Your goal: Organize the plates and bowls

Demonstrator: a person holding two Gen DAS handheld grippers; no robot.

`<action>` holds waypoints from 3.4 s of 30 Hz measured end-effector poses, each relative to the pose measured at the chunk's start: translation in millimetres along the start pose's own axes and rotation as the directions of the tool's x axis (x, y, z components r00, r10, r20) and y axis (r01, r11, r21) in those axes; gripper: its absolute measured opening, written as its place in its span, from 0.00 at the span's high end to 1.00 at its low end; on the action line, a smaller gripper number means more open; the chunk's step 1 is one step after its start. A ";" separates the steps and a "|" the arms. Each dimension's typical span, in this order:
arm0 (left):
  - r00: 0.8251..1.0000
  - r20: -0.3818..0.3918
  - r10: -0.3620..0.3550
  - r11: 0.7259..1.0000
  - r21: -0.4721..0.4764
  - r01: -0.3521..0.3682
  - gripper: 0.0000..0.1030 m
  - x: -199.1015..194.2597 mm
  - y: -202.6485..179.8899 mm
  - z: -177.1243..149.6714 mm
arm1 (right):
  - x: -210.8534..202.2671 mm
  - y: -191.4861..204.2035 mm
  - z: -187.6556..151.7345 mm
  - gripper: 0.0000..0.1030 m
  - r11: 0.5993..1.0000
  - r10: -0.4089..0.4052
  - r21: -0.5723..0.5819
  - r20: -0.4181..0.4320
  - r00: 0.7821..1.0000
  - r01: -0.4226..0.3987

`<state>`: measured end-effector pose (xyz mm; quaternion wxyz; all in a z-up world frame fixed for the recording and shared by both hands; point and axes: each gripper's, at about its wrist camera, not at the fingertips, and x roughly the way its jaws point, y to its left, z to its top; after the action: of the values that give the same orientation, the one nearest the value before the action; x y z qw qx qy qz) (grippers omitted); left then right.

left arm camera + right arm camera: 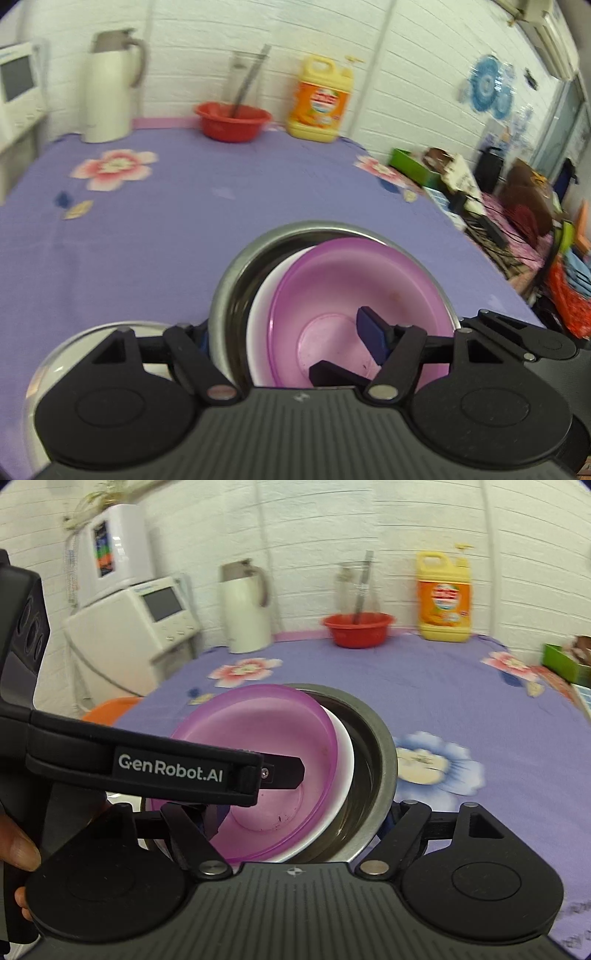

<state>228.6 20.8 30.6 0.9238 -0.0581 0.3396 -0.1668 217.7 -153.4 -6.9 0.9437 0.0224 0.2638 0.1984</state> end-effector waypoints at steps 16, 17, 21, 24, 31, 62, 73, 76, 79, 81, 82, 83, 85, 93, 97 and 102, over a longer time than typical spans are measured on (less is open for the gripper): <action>0.987 -0.023 0.159 0.975 -0.151 -0.161 0.34 -31.2 95.8 -44.0 | 63.1 89.3 -10.4 0.00 0.974 0.191 -0.088 -0.173 0.966 -0.208; 0.989 -0.019 0.148 0.976 -0.160 -0.149 0.37 -31.1 98.6 -45.3 | 64.7 90.4 -11.8 0.00 0.974 0.190 -0.087 -0.181 0.965 -0.208; 0.991 -0.004 0.131 0.980 -0.150 -0.130 0.34 -32.2 99.7 -47.6 | 66.0 94.1 -12.8 0.00 0.973 0.185 -0.103 -0.180 0.966 -0.205; 0.992 0.011 0.129 0.982 -0.143 -0.126 0.19 -32.7 98.1 -49.7 | 66.1 96.2 -13.0 0.00 0.972 0.181 -0.115 -0.184 0.966 -0.204; 0.967 0.140 0.213 0.974 -0.111 -0.199 0.07 -56.0 93.0 -44.7 | 55.0 103.1 -9.8 0.00 0.972 0.081 -0.214 -0.072 0.994 -0.095; 0.859 0.340 0.382 0.918 -0.247 -0.311 0.04 -104.1 16.2 -83.4 | -24.4 39.9 -38.7 0.00 0.991 -0.131 0.060 0.124 0.984 0.124; 0.889 0.328 0.319 0.945 -0.178 -0.274 0.04 -127.5 -10.4 -130.1 | -59.6 46.4 -73.2 0.00 0.976 -0.214 0.057 0.077 0.974 0.210; 0.892 0.311 0.327 0.943 -0.163 -0.289 0.04 -132.2 -15.8 -145.2 | -70.8 46.0 -83.9 0.00 0.975 -0.213 0.082 0.077 0.974 0.206; 0.890 0.281 0.358 0.932 -0.163 -0.324 0.04 -134.8 -16.7 -157.2 | -80.4 49.0 -94.0 0.00 0.973 -0.218 0.097 0.070 0.973 0.211; 0.891 0.264 0.369 0.927 -0.174 -0.332 0.04 -137.1 -16.6 -163.2 | -84.9 53.8 -98.7 0.00 0.972 -0.223 0.087 0.062 0.973 0.217; 0.889 0.261 0.376 0.924 -0.178 -0.338 0.04 -139.1 -17.4 -165.7 | -87.2 56.0 -101.3 0.00 0.972 -0.224 0.082 0.061 0.973 0.219; 0.885 0.262 0.384 0.921 -0.176 -0.348 0.04 -141.2 -18.6 -167.2 | -90.3 57.5 -103.8 0.00 0.973 -0.222 0.080 0.064 0.973 0.217; 0.871 0.281 0.404 0.914 -0.159 -0.373 0.04 -144.3 -22.6 -167.6 | -95.6 60.0 -107.8 0.00 0.973 -0.228 0.063 0.077 0.971 0.224; 0.853 0.300 0.426 0.904 -0.107 -0.414 0.04 -146.3 -37.3 -164.1 | -106.0 47.1 -107.5 0.00 0.965 -0.249 0.112 0.096 0.964 0.238; 0.856 0.301 0.420 0.906 -0.094 -0.412 0.04 -145.5 -41.5 -163.4 | -108.7 42.5 -108.1 0.00 0.963 -0.253 0.125 0.104 0.962 0.240; 0.853 0.306 0.422 0.904 -0.074 -0.421 0.04 -144.3 -47.3 -164.8 | -111.1 33.4 -108.4 0.00 0.957 -0.260 0.158 0.106 0.960 0.242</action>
<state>6.4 27.6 3.2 0.9798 -0.0101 0.1929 0.0517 63.8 -172.3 -40.9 0.9719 0.0690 0.2180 0.0557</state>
